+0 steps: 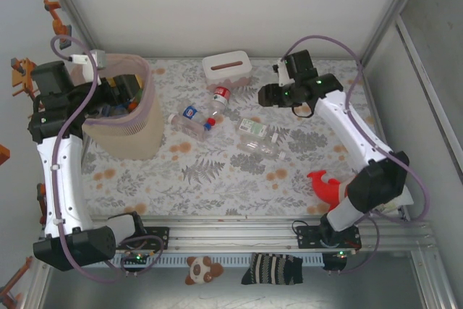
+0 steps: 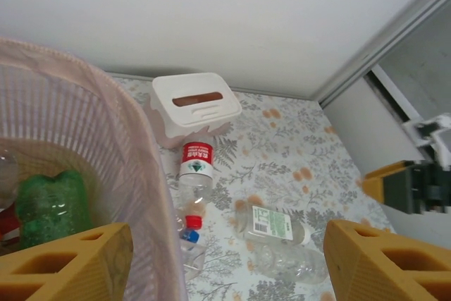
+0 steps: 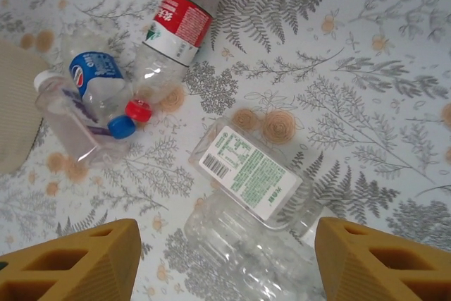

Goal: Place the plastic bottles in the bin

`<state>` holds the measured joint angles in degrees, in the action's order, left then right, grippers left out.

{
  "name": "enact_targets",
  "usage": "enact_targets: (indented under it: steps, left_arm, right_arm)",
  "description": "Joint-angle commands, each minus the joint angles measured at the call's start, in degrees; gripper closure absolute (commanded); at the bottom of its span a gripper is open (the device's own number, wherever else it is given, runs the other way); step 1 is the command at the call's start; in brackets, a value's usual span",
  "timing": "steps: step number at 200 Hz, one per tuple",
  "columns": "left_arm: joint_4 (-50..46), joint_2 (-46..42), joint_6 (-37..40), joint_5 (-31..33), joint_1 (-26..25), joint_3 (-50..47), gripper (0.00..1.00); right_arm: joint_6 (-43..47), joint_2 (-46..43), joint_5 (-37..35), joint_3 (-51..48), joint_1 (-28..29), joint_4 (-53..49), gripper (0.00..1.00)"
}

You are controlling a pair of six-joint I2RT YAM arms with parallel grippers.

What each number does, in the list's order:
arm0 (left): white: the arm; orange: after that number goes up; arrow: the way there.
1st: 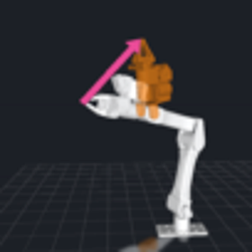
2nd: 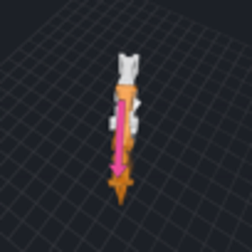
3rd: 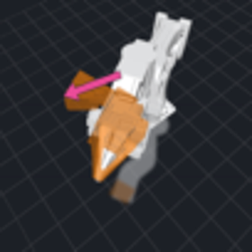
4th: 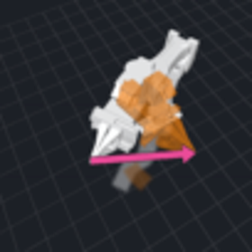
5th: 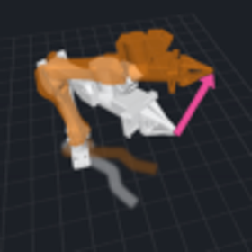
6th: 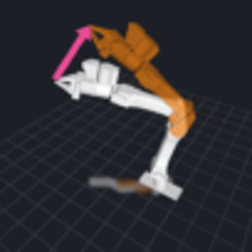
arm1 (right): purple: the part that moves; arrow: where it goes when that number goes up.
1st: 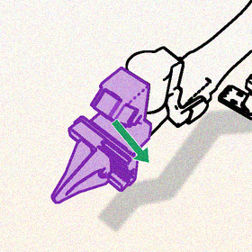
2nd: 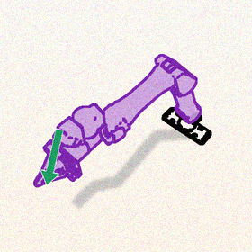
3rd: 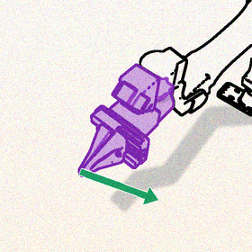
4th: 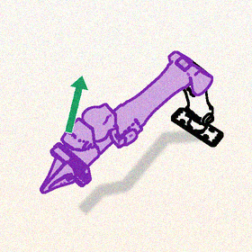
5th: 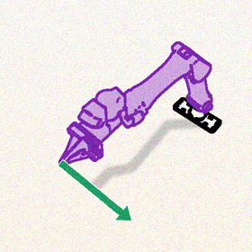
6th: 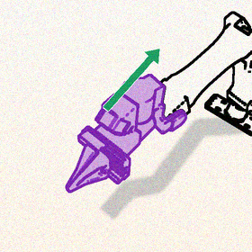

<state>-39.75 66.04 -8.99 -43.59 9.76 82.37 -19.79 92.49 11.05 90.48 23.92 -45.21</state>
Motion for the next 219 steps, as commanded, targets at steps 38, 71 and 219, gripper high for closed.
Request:
enact_targets:
  steps: [38,71,219]
  left_arm:
    - [3.0,-1.8,-2.9,-2.1,-1.7,-2.0,0.29]
    - [3.0,-1.9,-3.0,-2.1,-2.5,-2.0,0.29]
    - [1.0,-2.4,-1.7,-2.0,-3.7,-1.8,0.29]
  right_arm:
    - [-18.6,11.7,-2.5,0.8,4.8,17.4,0.28]
    - [-23.5,21.0,-6.6,7.2,8.2,18.0,0.21]
    - [-33.0,47.1,-13.9,27.9,15.5,14.4,0.18]
